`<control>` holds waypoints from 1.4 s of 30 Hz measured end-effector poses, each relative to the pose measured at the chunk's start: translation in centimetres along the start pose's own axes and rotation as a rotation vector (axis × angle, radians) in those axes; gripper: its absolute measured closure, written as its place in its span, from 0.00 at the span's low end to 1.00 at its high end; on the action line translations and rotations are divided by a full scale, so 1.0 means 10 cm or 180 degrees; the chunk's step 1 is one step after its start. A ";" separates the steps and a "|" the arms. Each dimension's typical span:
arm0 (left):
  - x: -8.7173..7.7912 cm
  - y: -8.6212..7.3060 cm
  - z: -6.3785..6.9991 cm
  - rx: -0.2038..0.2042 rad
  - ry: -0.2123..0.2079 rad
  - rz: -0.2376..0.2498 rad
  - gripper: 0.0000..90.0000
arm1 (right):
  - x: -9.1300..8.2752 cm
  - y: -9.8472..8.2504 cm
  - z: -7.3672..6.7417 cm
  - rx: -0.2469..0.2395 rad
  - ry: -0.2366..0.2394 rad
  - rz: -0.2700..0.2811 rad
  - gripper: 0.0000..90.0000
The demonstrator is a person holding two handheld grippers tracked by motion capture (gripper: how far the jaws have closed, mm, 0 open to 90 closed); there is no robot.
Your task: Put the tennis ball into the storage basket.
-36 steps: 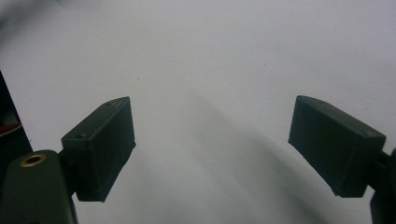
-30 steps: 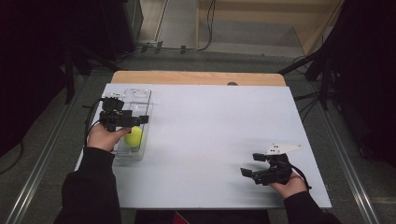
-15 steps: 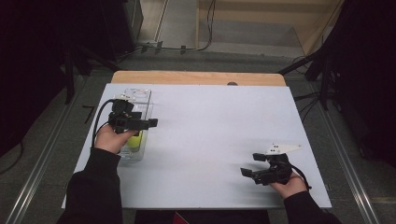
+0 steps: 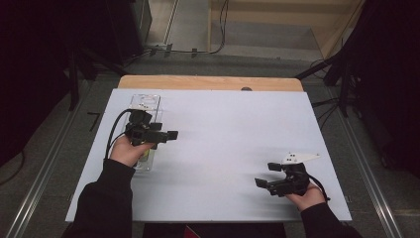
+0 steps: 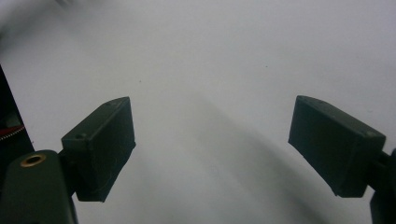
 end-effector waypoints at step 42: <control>0.21 -0.45 0.42 0.0250 -0.0217 -0.0125 0.21 | -0.01 0.00 0.02 0.0024 -0.0021 0.0009 0.14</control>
Point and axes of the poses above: each handheld gripper's, and its own axes: x roughly forward along the jaws, y roughly out of its top, z roughly to its right, the point moved 3 cm from there along x, roughly forward along the jaws, and after that the axes turned 5 degrees about x, right-handed, at the moved point
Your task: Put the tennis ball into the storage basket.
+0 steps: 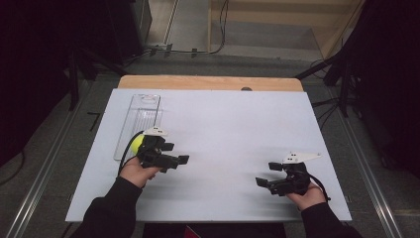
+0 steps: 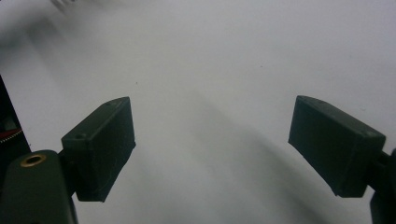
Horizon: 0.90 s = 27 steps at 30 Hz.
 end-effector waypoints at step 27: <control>-0.02 -0.31 0.08 0.0191 -0.0166 0.0128 0.24 | 0.00 0.00 0.00 0.0021 -0.0001 -0.0007 0.14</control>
Point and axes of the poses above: each handheld gripper's, and its own axes: x roughly forward along the jaws, y roughly out of its top, z roughly to its right, the point moved 3 cm from there along x, roughly forward along the jaws, and after that the axes turned 5 degrees about x, right-handed, at the moved point
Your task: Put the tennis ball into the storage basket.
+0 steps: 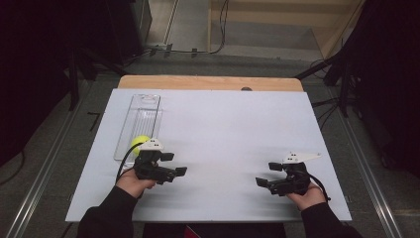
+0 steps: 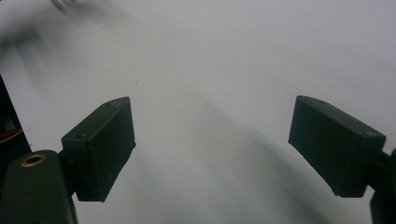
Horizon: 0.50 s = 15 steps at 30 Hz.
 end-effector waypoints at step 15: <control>-0.03 -0.15 0.06 0.0110 -0.0061 -0.0054 0.24 | 0.00 0.00 0.00 0.0006 0.0004 -0.0010 0.14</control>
Point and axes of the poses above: each handheld gripper's, and its own axes: x roughly forward along the jaws, y roughly out of its top, z roughly to its right, the point moved 3 cm from there along x, roughly forward along the jaws, and after that the axes turned 5 degrees about x, right-handed, at the moved point
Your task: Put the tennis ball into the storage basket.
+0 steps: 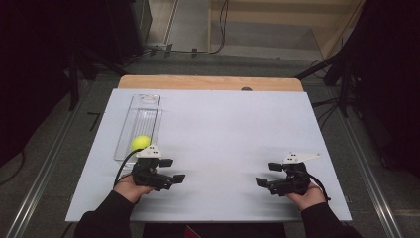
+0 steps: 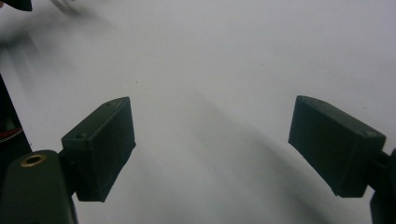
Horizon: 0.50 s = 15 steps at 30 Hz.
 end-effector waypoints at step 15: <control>-0.09 -0.11 0.05 0.0084 0.0038 0.0011 0.24 | 0.00 0.00 0.00 0.0008 -0.0003 0.0000 0.14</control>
Point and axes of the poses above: each handheld gripper's, and its own axes: x roughly forward along the jaws, y roughly out of its top, z roughly to its right, the point moved 3 cm from there along x, roughly forward along the jaws, and after that the axes turned 5 degrees about x, right-handed, at the moved point
